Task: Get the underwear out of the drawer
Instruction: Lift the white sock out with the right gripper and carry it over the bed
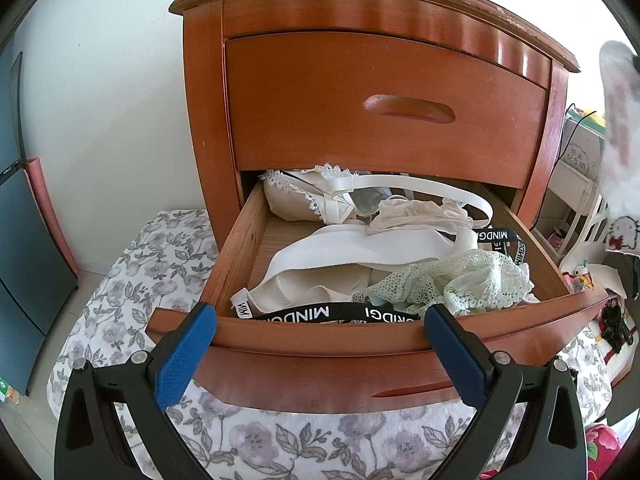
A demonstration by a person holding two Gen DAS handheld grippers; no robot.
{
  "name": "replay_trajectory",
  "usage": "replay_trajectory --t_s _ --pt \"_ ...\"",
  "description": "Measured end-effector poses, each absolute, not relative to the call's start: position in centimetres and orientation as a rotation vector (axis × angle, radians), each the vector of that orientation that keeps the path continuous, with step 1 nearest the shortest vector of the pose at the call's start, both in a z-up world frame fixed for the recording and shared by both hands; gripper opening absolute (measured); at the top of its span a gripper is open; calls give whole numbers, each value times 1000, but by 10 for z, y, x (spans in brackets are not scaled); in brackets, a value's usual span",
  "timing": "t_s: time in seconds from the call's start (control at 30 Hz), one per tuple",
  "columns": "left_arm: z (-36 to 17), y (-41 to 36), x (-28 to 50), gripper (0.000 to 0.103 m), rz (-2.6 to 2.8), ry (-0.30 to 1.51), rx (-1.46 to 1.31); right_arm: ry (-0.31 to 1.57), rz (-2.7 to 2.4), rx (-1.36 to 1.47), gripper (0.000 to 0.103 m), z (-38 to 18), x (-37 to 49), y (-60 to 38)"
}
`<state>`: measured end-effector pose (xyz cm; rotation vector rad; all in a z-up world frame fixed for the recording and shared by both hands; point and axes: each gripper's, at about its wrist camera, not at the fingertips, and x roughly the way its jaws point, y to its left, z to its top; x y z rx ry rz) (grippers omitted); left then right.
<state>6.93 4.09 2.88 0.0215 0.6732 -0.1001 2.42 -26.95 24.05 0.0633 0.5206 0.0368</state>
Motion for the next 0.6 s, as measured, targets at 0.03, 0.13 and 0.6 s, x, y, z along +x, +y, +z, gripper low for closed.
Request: replay_trajectory --t_s 0.03,0.13,0.6 --pt "29 41 69 103 -100 673 22 517 26 70 6 241 22 -275" --pt "29 41 69 103 -100 673 22 524 -8 96 6 237 15 -296" --pt "29 41 69 103 -101 673 22 746 -139 227 6 134 20 -373"
